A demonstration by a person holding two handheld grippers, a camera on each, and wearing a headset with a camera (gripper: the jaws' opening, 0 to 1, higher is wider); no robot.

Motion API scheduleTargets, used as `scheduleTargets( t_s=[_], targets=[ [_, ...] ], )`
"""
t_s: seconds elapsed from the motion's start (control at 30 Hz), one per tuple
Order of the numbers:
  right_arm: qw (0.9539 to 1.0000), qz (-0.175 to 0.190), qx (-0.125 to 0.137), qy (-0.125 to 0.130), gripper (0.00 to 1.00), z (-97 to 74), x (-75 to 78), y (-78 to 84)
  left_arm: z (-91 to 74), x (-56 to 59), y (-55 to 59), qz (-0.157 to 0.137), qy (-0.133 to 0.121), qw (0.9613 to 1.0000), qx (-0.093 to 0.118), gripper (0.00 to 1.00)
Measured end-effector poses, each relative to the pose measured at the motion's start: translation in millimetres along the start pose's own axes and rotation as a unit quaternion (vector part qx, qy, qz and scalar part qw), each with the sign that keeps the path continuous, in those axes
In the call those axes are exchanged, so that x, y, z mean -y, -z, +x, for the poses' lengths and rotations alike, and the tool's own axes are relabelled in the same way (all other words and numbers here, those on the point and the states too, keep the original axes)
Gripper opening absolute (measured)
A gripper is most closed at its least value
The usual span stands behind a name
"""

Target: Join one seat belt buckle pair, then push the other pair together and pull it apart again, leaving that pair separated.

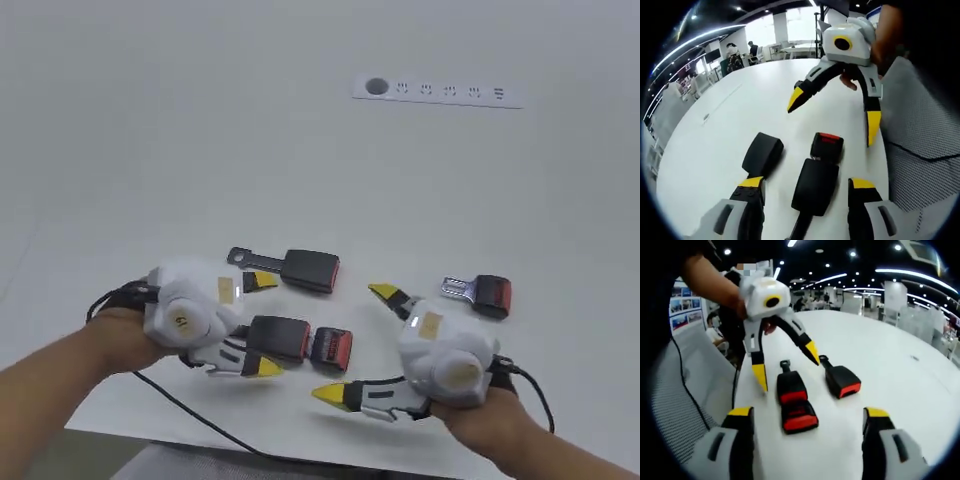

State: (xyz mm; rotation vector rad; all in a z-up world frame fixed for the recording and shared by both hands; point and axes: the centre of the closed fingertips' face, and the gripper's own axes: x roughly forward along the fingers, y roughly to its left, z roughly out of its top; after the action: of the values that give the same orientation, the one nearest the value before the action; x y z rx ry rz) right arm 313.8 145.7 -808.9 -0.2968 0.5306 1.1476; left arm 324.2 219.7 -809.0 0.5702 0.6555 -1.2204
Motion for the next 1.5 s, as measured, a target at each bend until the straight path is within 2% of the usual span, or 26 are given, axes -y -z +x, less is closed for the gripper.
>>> scheduleTargets(
  t_s=[0.07, 0.13, 0.17, 0.27, 0.33, 0.47, 0.6, 0.73, 0.87, 0.93, 1.13, 1.2, 1.27, 1.3, 1.4, 1.5],
  targets=[
    [1.0, 0.004, 0.002, 0.007, 0.89, -10.8, 9.2, 1.0, -4.7, -6.5, -3.5, 0.011, -0.014, 0.9998, -0.001, 0.77],
    [0.9999, 0.004, 0.002, 0.015, 0.86, -23.6, 24.6, 4.7, -9.6, -15.9, -9.2, 0.015, -0.027, 0.9995, 0.002, 0.78],
    [0.9996, 0.008, -0.001, 0.026, 0.86, -32.2, 38.1, 8.5, -12.4, -22.3, -14.5, 0.016, -0.033, 0.9993, 0.008, 0.78],
    [0.9992, 0.023, 0.003, 0.032, 0.84, -51.2, 63.8, 12.9, -16.4, -39.8, -24.5, 0.013, -0.042, 0.9988, 0.019, 0.77],
    [0.9989, 0.021, -0.01, 0.04, 0.83, -60.9, 81.4, 21.4, -16.0, -53.3, -27.6, 0.02, -0.049, 0.9984, 0.021, 0.77],
    [0.9986, 0.016, -0.03, 0.041, 0.79, -74.1, 104.4, 36.3, -8.4, -69.9, -27.4, 0.03, -0.04, 0.9987, 0.01, 0.76],
    [0.9977, 0.033, -0.044, 0.037, 0.75, -84.2, 123.2, 52.7, 4.4, -78.2, -20.6, 0.034, -0.024, 0.9991, -0.003, 0.75],
    [0.9965, 0.037, -0.071, 0.025, 0.72, -89.8, 130.3, 70.9, 18.5, -79.3, -12.0, 0.031, -0.007, 0.9993, -0.019, 0.73],
    [0.9947, 0.033, -0.097, 0.011, 0.69, -93.2, 127.7, 79.8, 32.2, -75.9, 1.2, 0.032, 0.015, 0.9984, -0.044, 0.69],
    [0.9937, 0.024, -0.109, 0.005, 0.68, -94.7, 130.0, 84.7, 36.8, -75.8, 2.8, 0.033, 0.022, 0.9981, -0.046, 0.68],
    [0.9923, 0.02, -0.121, -0.013, 0.65, -95.2, 135.0, 93.1, 44.1, -74.0, 4.8, 0.025, 0.05, 0.9973, -0.048, 0.66],
    [0.9912, 0.014, -0.129, -0.025, 0.63, -94.5, 132.5, 96.4, 47.3, -72.0, 6.5, 0.033, 0.058, 0.9963, -0.054, 0.64],
    [0.9912, 0.004, -0.13, -0.022, 0.6, -93.2, 134.7, 97.6, 50.8, -69.2, 9.1, 0.04, 0.071, 0.9947, -0.063, 0.63],
    [0.9912, 0.002, -0.131, -0.021, 0.59, -92.8, 135.7, 97.7, 52.3, -69.5, 10.7, 0.042, 0.072, 0.9943, -0.067, 0.62],
    [0.9915, 0.003, -0.128, -0.027, 0.58, -91.0, 136.0, 97.8, 54.5, -74.0, 6.7, 0.037, 0.07, 0.995, -0.061, 0.6],
    [0.9904, -0.028, -0.13, -0.038, 0.54, -90.2, 132.7, 99.1, 54.4, -73.1, 6.6, 0.041, 0.075, 0.9945, -0.061, 0.58]
  ],
)
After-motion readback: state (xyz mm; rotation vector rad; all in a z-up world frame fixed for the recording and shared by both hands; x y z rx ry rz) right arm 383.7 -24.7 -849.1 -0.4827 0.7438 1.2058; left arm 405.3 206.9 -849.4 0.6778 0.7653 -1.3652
